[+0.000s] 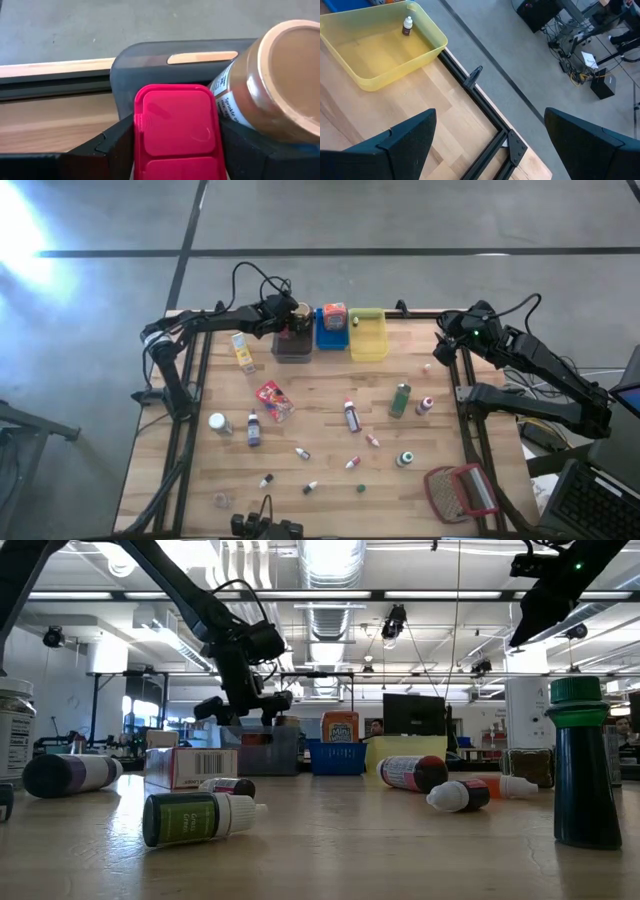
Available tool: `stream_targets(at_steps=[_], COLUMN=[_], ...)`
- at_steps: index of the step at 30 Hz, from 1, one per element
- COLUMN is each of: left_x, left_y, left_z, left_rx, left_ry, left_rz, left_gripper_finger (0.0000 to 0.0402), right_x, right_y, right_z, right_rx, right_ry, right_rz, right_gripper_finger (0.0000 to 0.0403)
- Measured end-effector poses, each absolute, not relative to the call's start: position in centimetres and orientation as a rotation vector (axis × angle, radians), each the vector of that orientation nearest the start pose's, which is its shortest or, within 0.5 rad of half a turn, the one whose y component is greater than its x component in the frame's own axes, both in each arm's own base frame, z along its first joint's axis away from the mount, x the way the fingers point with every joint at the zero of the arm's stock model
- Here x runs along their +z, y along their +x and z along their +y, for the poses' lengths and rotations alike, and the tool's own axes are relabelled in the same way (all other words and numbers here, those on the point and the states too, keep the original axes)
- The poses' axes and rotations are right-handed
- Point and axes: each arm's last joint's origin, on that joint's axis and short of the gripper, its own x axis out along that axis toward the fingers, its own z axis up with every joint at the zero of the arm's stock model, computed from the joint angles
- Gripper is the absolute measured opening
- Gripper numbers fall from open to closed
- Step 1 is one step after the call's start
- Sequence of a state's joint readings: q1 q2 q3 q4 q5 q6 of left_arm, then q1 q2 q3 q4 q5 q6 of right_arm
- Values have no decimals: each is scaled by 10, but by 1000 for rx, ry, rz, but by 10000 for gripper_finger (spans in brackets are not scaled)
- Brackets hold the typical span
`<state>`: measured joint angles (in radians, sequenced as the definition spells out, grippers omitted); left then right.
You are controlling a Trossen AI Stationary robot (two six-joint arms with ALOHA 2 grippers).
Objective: Pick & Place Kitchen Items
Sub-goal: Put the red spice can into the black bin
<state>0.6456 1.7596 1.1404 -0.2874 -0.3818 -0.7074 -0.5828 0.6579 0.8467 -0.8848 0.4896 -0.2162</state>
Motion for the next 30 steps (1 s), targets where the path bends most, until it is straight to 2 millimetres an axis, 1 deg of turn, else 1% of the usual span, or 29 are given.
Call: stream_targets(at_steps=[26,30], left_x=[199,199], left_y=[282,282], left_z=[226,226], left_rx=[1238,1238], left_ry=[-694,-692], left_rz=[565,567], left_gripper_finger=[253,266], right_x=[310,310], right_y=[86,86], right_z=[-73,-73], right_rx=[-945,-944], right_ry=[-150,-152], right_rz=[835,836], right_gripper_finger=[366,366])
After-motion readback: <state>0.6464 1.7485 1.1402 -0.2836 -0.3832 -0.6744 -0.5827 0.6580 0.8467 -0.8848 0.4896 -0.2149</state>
